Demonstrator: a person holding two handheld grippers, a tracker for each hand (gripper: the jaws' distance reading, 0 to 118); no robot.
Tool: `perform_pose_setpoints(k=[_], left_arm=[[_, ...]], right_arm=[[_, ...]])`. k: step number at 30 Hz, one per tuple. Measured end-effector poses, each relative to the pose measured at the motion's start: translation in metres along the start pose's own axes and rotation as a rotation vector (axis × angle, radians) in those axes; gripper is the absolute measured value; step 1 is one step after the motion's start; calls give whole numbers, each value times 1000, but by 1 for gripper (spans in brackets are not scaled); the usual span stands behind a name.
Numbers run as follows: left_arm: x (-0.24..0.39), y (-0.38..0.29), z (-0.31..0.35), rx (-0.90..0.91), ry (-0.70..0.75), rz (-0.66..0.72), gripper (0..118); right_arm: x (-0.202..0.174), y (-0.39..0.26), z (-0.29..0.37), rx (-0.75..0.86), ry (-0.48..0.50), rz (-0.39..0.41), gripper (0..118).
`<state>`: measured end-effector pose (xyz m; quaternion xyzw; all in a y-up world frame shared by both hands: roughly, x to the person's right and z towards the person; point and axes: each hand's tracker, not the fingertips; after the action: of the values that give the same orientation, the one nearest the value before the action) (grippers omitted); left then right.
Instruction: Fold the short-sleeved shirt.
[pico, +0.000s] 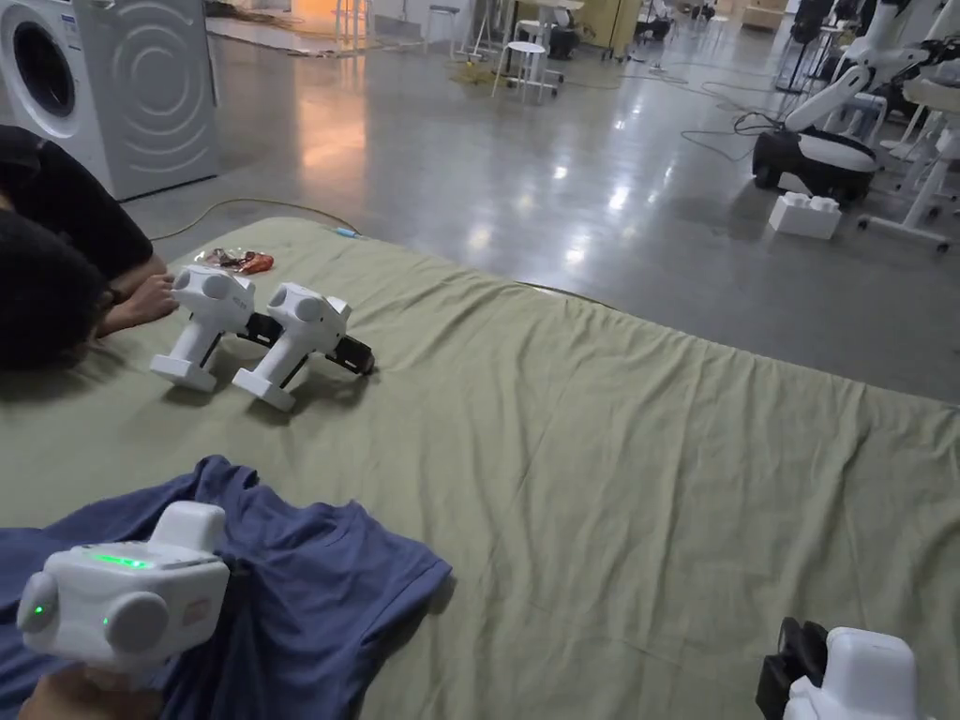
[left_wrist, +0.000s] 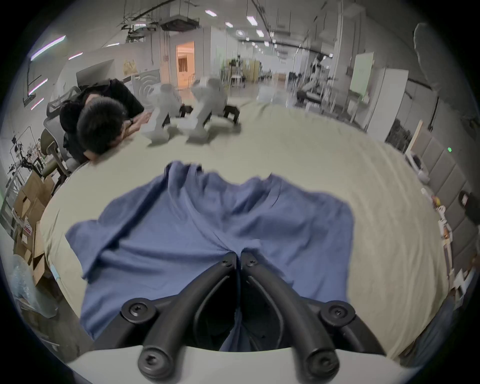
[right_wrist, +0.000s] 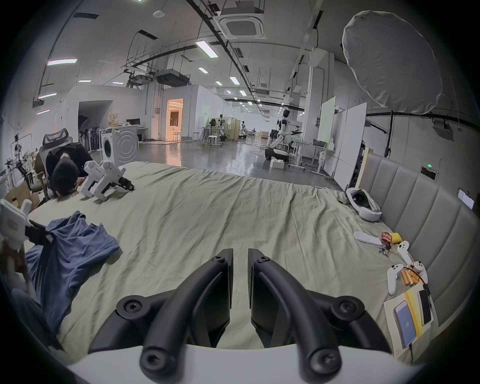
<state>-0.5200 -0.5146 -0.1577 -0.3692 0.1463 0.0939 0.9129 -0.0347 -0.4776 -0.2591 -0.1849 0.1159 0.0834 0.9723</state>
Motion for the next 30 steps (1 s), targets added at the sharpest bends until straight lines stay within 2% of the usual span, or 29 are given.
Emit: perform_pose_setpoints(k=[8, 14, 19, 24, 30], left_arm=[[36, 65, 53, 218, -92, -10, 4], [91, 120, 90, 368, -227, -96, 4], [168, 143, 121, 454, -367, -174, 4], [253, 148, 127, 462, -504, -262, 4], [358, 119, 109, 382, -661, -345, 4]], right_arm=[[10, 11, 13, 64, -31, -17, 15], [26, 17, 27, 98, -52, -46, 15], [47, 16, 42, 120, -86, -74, 15], [75, 8, 57, 125, -133, -111, 15], [112, -4, 78, 125, -209, -145, 15]])
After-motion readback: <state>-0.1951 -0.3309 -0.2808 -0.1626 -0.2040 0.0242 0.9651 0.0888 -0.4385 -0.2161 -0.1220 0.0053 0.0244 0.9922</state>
